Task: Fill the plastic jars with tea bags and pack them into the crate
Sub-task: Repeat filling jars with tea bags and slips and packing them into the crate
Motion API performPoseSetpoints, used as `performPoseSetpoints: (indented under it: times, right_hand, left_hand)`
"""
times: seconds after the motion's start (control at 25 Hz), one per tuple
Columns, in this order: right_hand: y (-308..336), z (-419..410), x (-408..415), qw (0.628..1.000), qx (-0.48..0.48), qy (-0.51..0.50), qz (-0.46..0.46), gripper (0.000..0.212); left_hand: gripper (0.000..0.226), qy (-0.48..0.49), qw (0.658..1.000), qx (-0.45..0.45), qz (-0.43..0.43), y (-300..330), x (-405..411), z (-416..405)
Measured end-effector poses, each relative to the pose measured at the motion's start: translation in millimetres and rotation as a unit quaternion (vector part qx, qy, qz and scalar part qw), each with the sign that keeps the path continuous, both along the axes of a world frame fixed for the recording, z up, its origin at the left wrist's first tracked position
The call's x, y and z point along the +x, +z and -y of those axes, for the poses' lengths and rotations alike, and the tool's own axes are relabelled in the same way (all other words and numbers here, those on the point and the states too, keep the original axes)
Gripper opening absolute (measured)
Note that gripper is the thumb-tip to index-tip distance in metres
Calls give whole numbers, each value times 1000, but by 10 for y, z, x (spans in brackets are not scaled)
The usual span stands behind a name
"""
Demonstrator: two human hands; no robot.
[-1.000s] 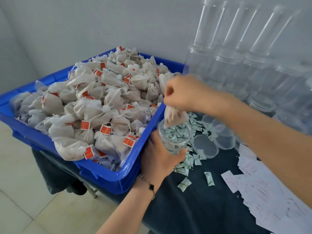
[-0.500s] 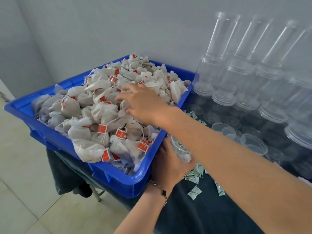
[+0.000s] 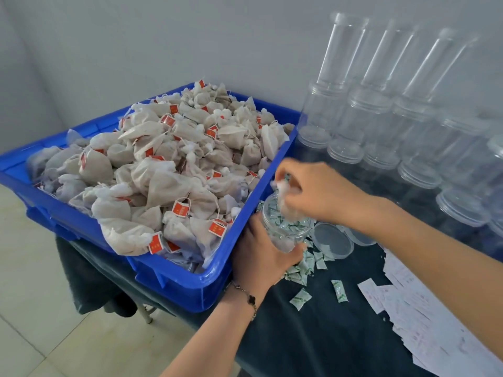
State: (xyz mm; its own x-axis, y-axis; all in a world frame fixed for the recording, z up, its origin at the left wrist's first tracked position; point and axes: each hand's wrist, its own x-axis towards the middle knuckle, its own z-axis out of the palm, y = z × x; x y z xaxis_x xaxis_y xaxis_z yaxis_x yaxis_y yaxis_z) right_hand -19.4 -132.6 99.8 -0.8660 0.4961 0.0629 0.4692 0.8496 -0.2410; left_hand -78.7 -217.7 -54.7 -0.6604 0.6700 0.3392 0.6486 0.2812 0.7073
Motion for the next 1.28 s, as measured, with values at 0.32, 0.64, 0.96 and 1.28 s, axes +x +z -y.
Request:
performPoseSetpoints:
  times: [0.32, 0.64, 0.96, 1.28]
  right_hand:
    - [-283, 367, -844, 997, 14, 71, 3, 20]
    - [-136, 250, -696, 997, -46, 48, -38, 10]
    - [296, 71, 13, 994, 26, -11, -103, 18]
    - [690, -108, 323, 982, 76, -39, -166, 10]
  left_hand:
    - [82, -31, 999, -10, 19, -3, -46, -13]
    - [98, -36, 998, 49, 28, 25, -52, -2]
    - [105, -1, 1000, 0, 26, -32, -19, -16]
    - [98, 7, 1000, 11, 10, -44, -4, -17]
